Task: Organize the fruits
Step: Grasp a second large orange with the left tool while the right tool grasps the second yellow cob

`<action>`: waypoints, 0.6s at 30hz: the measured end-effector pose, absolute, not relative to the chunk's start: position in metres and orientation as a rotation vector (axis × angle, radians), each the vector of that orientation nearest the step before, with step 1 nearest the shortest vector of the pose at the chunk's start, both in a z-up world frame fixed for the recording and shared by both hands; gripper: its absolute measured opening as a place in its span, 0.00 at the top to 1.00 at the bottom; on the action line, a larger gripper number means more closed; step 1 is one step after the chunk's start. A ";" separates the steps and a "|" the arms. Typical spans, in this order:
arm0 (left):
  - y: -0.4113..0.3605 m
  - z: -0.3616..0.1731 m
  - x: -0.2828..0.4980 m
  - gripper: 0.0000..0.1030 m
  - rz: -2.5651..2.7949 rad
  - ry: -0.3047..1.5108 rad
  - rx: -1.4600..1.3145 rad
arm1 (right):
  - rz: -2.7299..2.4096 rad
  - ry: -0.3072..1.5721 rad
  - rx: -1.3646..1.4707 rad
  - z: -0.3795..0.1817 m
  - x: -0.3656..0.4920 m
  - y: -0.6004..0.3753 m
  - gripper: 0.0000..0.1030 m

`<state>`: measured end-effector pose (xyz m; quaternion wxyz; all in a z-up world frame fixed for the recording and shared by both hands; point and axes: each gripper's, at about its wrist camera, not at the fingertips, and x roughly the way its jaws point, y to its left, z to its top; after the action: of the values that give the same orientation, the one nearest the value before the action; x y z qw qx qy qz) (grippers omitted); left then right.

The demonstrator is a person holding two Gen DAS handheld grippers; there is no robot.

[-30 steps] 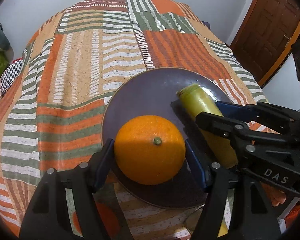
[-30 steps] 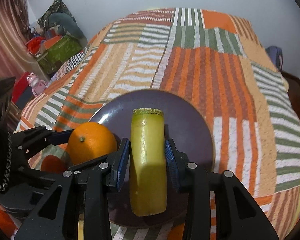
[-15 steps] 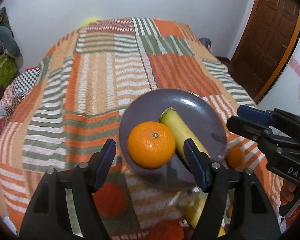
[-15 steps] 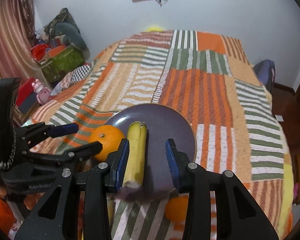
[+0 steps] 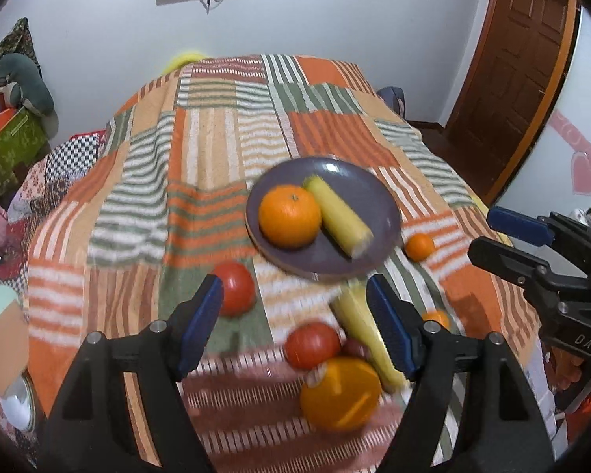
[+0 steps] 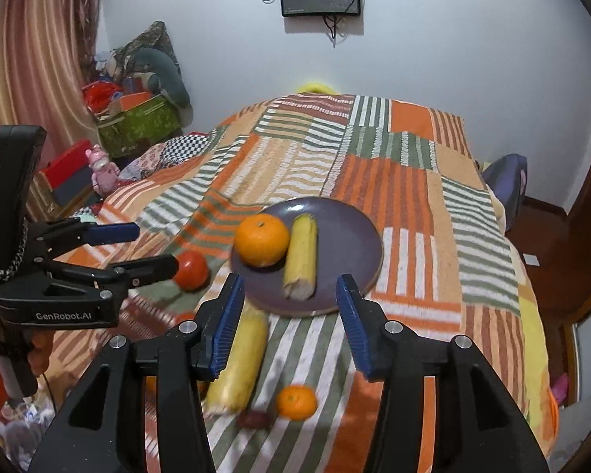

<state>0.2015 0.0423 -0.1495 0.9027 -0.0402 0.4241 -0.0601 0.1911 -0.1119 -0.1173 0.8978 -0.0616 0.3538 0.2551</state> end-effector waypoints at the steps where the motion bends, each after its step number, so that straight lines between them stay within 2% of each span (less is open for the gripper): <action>1: 0.041 -0.152 0.196 0.27 -0.127 0.885 -0.082 | 0.532 0.737 -0.126 -0.119 0.187 -0.112 0.54; 10: 0.023 -0.203 0.163 0.27 -0.152 1.015 -0.099 | 0.548 0.805 -0.136 -0.147 0.157 -0.112 0.53; 18: 0.011 -0.225 0.163 0.27 -0.148 1.045 -0.102 | 0.564 0.872 -0.157 -0.172 0.149 -0.108 0.53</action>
<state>0.1628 0.0109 -0.2253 0.8627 -0.0484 0.4984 -0.0707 0.1487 -0.1076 -0.1719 0.8653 -0.0750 0.4161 0.2694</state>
